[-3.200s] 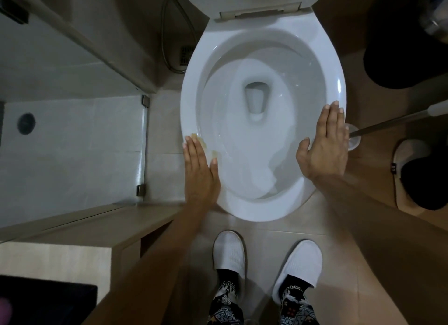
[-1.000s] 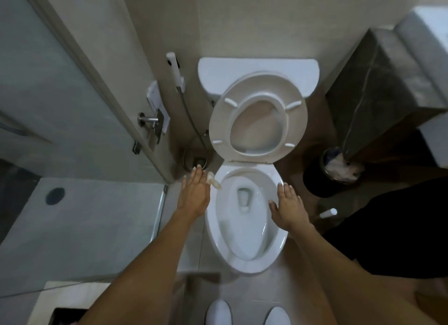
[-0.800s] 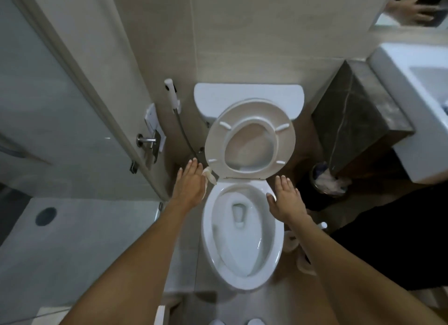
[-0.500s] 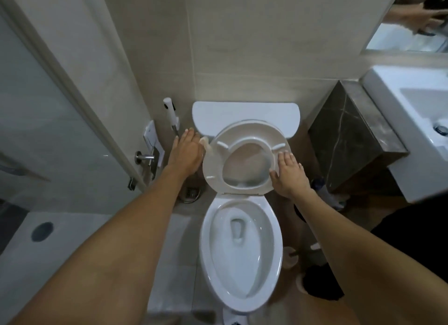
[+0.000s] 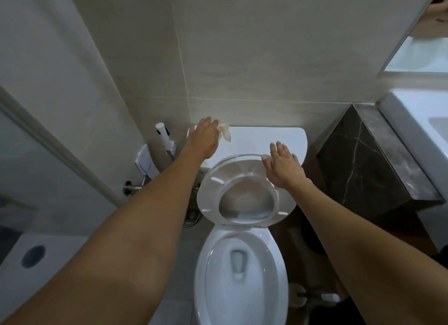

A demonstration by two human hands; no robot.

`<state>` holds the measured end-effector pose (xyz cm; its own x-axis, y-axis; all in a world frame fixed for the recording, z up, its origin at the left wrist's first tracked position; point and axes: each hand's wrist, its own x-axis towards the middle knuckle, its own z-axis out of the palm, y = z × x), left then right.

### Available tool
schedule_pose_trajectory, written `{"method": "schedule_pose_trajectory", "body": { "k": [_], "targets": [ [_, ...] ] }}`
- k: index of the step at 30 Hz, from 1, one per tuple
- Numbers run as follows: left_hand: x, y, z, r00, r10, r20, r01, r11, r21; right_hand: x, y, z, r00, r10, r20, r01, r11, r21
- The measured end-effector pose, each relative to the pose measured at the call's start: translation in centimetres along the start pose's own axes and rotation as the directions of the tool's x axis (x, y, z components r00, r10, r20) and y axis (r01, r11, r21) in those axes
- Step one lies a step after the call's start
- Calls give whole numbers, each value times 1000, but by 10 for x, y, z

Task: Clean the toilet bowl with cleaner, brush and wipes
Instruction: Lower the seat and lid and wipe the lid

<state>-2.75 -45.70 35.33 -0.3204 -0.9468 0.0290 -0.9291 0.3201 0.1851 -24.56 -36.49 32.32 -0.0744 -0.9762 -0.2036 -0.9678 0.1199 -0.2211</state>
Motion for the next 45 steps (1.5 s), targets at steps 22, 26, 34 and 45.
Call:
{"method": "schedule_pose_trajectory", "body": {
  "k": [22,26,34,45],
  "targets": [
    [-97,25,65,970,136,202,-73,953,-293,-50,-7,54,990,-1,-141,27,982,187],
    [-128,24,75,970,197,140,-166,965,-202,-81,-8,68,982,-5,-186,37,985,169],
    [-214,28,110,976,186,116,-171,977,-127,-165,-8,108,975,-30,-218,48,996,79],
    [-328,35,168,965,246,93,-237,966,-105,-256,19,187,982,-156,-110,148,986,-74]
  ]
}}
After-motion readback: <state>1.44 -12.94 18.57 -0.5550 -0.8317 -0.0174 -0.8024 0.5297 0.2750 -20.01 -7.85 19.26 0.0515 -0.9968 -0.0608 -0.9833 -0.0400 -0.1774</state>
